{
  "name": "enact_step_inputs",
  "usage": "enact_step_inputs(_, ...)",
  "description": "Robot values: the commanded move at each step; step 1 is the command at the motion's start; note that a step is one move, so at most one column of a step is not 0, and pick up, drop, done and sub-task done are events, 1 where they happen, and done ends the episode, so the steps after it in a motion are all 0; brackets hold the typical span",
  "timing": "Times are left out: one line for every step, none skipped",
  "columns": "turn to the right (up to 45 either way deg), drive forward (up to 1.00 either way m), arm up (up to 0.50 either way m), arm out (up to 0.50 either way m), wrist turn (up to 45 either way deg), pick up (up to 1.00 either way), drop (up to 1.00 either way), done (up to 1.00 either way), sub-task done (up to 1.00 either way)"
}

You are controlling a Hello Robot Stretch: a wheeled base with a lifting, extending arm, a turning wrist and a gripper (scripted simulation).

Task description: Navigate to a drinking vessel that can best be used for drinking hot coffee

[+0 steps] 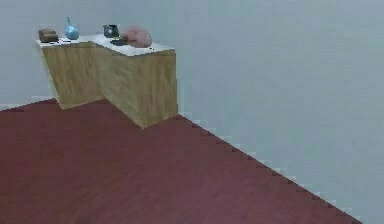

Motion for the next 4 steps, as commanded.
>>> enact_step_inputs(-6.0, 0.00, 0.00, 0.00, 0.0, 0.00, 0.00, 0.00, 0.00)
enact_step_inputs(0.0, 0.65, 0.00, 0.00, 0.0, 0.00, 0.00, 0.00, 0.00)
enact_step_inputs(-33.0, 0.00, 0.00, 0.00, 0.0, 0.00, 0.00, 0.00, 0.00)
enact_step_inputs(-3.0, 0.00, 0.00, 0.00, 0.0, 0.00, 0.00, 0.00, 0.00)
